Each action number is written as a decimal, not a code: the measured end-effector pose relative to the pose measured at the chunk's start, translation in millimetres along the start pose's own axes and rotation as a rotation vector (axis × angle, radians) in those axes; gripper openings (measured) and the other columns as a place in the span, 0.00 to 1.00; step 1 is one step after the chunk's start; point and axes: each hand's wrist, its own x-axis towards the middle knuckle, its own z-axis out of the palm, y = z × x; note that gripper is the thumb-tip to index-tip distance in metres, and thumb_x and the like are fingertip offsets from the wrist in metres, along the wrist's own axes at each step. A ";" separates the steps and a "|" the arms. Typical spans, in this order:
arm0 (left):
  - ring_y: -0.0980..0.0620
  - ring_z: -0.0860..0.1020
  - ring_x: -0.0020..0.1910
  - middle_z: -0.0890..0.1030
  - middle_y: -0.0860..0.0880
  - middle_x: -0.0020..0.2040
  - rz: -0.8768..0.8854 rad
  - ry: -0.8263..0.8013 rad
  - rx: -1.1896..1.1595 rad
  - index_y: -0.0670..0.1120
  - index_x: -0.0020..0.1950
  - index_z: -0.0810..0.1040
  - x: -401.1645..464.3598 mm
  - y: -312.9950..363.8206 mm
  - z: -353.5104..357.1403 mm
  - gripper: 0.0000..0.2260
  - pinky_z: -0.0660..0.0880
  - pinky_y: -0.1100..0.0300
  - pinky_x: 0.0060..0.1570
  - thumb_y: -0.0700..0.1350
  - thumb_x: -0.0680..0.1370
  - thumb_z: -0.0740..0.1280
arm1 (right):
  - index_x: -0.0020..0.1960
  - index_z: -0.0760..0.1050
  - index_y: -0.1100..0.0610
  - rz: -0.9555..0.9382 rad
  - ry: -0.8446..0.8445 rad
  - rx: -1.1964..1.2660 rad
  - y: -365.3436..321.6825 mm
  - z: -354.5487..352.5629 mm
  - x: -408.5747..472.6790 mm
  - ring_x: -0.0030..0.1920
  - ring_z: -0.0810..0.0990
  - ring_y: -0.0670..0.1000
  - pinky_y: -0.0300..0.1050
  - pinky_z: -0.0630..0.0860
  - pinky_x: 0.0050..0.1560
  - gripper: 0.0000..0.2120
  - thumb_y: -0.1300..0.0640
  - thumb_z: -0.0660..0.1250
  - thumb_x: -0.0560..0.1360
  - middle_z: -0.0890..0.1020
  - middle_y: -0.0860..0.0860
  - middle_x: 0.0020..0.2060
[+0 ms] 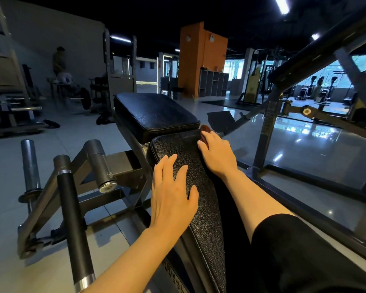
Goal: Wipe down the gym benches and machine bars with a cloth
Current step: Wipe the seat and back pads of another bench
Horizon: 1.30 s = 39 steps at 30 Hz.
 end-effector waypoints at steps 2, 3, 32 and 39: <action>0.44 0.58 0.75 0.66 0.42 0.72 0.002 0.000 -0.005 0.41 0.65 0.76 -2.1 0.2 -0.5 0.20 0.61 0.49 0.70 0.45 0.74 0.70 | 0.70 0.69 0.53 -0.004 0.005 0.016 2.4 -0.5 -11.0 0.64 0.72 0.60 0.57 0.70 0.64 0.21 0.45 0.54 0.82 0.73 0.54 0.66; 0.44 0.57 0.75 0.66 0.42 0.72 0.004 0.001 -0.009 0.41 0.65 0.75 -3.6 0.0 -0.8 0.20 0.62 0.49 0.69 0.45 0.75 0.71 | 0.68 0.70 0.54 -0.007 0.011 0.023 4.3 -0.8 -16.8 0.62 0.74 0.59 0.57 0.72 0.62 0.21 0.44 0.54 0.81 0.75 0.53 0.64; 0.47 0.57 0.75 0.67 0.44 0.72 0.013 0.027 -0.083 0.42 0.68 0.74 2.1 -21.5 -18.3 0.23 0.55 0.54 0.70 0.45 0.74 0.71 | 0.72 0.70 0.57 -0.152 0.059 -0.027 -37.2 1.5 -13.3 0.73 0.63 0.54 0.50 0.60 0.73 0.20 0.56 0.59 0.81 0.66 0.52 0.74; 0.46 0.58 0.74 0.71 0.43 0.69 0.021 0.067 -0.074 0.41 0.65 0.75 2.8 -10.2 3.0 0.20 0.59 0.40 0.72 0.44 0.74 0.71 | 0.75 0.65 0.56 -0.193 0.007 -0.097 -24.6 -3.3 -4.9 0.74 0.63 0.51 0.47 0.61 0.71 0.22 0.56 0.57 0.82 0.64 0.51 0.75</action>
